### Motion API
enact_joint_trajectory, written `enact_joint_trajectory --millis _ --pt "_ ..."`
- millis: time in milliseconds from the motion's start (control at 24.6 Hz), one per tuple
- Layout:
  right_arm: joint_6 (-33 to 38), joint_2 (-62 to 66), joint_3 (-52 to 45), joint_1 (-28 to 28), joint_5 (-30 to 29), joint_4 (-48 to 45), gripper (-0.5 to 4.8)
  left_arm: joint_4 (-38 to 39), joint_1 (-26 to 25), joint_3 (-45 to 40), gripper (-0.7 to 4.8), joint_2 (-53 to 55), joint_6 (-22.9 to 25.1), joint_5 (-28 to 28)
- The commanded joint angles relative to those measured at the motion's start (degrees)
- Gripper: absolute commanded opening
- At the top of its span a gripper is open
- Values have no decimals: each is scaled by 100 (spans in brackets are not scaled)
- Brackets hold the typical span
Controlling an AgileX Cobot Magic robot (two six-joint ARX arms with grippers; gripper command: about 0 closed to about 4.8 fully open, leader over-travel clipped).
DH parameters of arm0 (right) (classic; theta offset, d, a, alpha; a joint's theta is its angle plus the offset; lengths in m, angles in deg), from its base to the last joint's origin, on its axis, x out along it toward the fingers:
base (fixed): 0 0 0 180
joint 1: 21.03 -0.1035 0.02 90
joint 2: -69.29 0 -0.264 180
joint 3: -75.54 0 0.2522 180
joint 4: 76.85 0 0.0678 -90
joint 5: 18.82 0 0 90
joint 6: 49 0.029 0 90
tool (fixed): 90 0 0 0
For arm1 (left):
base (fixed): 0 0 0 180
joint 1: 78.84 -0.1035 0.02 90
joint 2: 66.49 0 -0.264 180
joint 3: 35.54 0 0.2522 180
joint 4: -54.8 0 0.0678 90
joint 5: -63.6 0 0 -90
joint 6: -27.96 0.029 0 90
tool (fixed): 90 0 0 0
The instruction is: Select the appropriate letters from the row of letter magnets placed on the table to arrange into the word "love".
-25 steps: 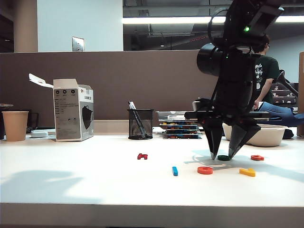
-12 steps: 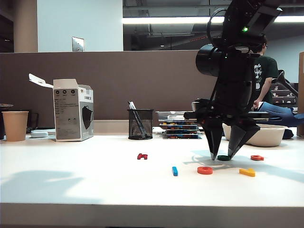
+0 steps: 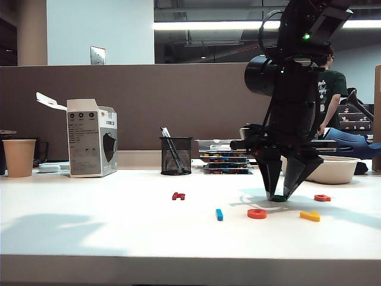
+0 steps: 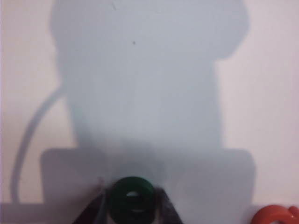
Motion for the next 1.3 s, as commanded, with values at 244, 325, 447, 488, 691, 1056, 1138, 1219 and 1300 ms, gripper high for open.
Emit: enact_joint_trajectory --millis 244,325,447,488,691,1056,1138,1219,1300 --pt "-15 26 -20 -2 20 114 94 -28 7 13 -5 -15 20 31" --pt "-15 26 -20 -2 20 98 94 -26 7 13 -5 -15 20 31" --pt "-15 22 -20 -2 20 146 94 -24 7 13 -5 -15 20 31" --pt "-15 22 -20 -2 20 162 94 -24 7 13 -5 -15 20 31" --pt "-15 22 -20 -2 17 273 94 -22 7 13 -5 -15 20 31" --pt "-15 -24 -15 0 17 291 94 -22 7 13 -5 -15 20 31" --pt "-15 -79 -15 0 9 315 94 -20 7 13 -5 -15 20 31" --pt "-15 -116 -15 0 -4 328 94 -20 7 13 -5 -15 20 31" --pt "-13 -146 -15 0 -2 350 94 -15 7 13 -5 -15 20 31"
